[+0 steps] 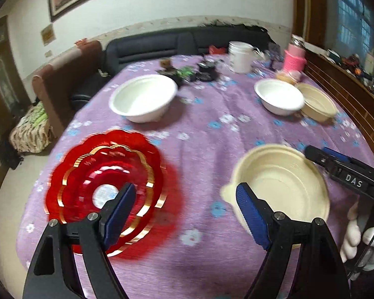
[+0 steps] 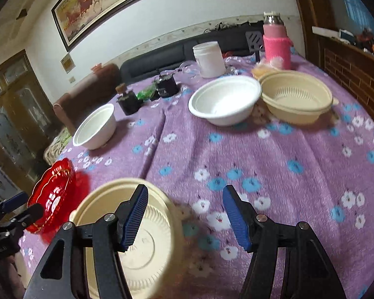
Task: Organize plates and bowls
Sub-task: 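Grip the cream bowl rim with both grippers and lift it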
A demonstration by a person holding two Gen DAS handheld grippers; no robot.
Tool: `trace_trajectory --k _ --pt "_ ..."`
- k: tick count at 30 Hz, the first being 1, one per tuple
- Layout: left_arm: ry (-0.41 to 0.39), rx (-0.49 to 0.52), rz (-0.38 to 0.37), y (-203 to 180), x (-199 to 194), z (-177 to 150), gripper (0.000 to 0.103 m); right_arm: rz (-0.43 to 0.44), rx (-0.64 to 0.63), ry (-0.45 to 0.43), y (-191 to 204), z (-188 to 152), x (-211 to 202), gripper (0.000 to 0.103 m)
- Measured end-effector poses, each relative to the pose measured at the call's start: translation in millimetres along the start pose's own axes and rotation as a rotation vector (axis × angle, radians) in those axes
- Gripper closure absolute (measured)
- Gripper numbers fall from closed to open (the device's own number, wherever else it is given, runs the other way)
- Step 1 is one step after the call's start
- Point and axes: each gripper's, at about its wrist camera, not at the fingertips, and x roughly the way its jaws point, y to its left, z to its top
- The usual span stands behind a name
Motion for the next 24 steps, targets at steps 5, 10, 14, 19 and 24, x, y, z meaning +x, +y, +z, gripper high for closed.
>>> trace_trajectory --k 5,10,14,19,24 --pt "0.047 0.036 -0.045 -24.4 13.5 -4.3 0.021 0.044 -0.028 0.027 3.4 -6.6 4.0 0.037" --pt "0.121 0.014 -0.119 -36.6 35.9 -5.3 0.021 0.053 -0.060 0.061 10.1 -13.5 10.1 0.038" --pt "0.169 0.007 -0.178 -47.8 52.8 -6.3 0.022 0.047 -0.077 0.080 12.8 -16.1 14.0 0.053" --pt "0.190 0.028 -0.197 -58.0 65.0 -5.6 0.061 0.038 -0.078 0.106 12.1 -19.3 20.2 0.069" --pt "0.183 -0.001 -0.203 -49.1 64.7 -5.1 0.078 0.004 -0.072 0.113 8.8 -21.4 24.1 0.084"
